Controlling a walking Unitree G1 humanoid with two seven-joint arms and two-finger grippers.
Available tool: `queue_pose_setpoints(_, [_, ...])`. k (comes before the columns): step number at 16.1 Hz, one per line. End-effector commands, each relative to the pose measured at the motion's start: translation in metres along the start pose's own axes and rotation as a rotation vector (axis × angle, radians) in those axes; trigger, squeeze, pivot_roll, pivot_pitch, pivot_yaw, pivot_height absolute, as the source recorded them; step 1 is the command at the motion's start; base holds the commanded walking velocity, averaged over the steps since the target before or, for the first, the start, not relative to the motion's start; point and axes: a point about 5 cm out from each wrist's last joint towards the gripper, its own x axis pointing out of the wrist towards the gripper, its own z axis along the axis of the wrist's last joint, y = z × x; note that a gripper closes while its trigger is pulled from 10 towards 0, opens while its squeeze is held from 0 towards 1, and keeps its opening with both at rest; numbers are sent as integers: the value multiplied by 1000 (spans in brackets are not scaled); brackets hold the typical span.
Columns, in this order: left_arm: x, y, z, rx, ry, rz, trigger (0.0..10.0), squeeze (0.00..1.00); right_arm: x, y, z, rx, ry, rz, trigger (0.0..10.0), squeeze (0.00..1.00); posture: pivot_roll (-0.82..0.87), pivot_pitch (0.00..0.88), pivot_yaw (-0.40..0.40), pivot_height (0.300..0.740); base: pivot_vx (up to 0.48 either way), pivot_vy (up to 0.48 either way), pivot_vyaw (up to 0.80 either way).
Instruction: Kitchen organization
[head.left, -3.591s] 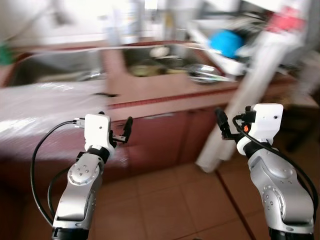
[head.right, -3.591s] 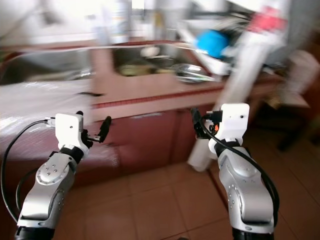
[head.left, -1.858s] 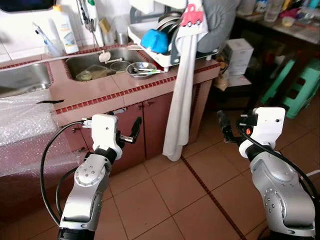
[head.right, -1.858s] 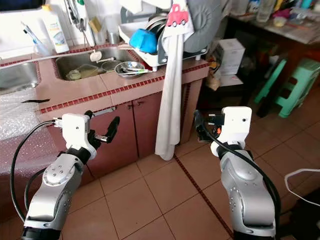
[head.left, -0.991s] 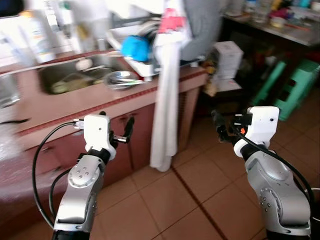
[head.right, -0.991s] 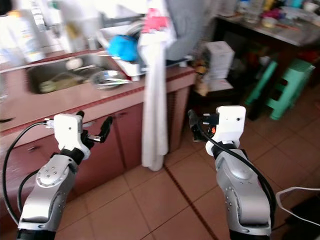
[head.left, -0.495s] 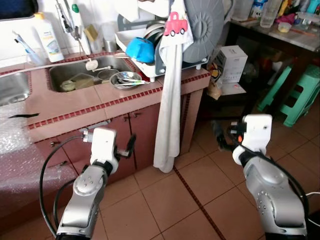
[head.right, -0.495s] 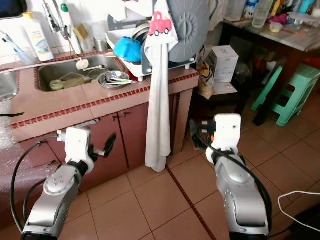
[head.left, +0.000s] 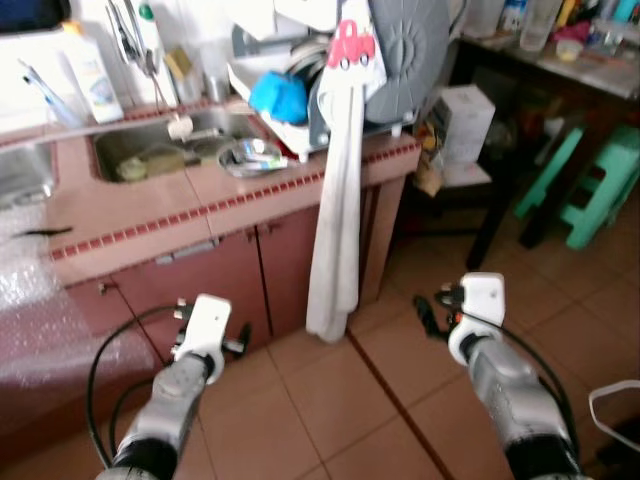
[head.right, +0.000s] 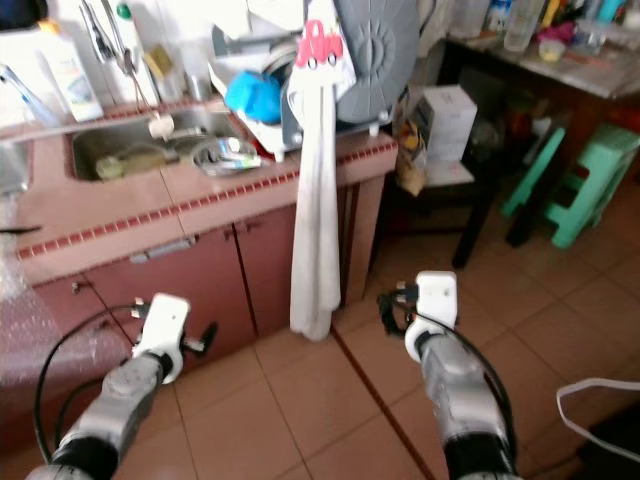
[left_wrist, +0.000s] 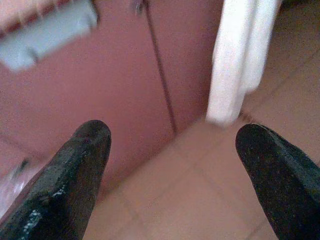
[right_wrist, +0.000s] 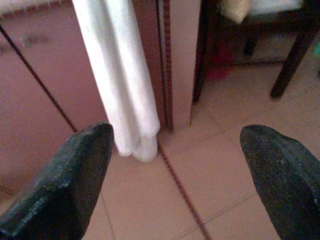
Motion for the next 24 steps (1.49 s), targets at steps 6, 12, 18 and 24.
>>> queue_pose_setpoints(6, [-21, -1, -74, 49, 311, -43, 10000, 0, -15, -21, -84, 61, 305, -168, 10000, 0, -45, 0, 36, 740, 0, 0, 0])
queue_pose_setpoints(12, [-31, 0, -93, 38, 386, -54, 10000, 0, -33, -16, -120, 44, 417, -162, 10000, 0, -47, 0, 43, 740, 0, 0, -129])
queue_pose_setpoints(18, [-34, 1, -98, -15, 406, -24, 10000, 0, -41, -26, -127, -17, 457, -168, 10000, 0, -49, 0, 38, 740, 0, 0, -775])
queue_pose_setpoints(24, [-40, 3, -107, -66, 445, 5, 10000, 0, -49, -32, -135, -39, 486, -178, 10000, 0, -45, 4, 35, 740, 0, 0, -645])
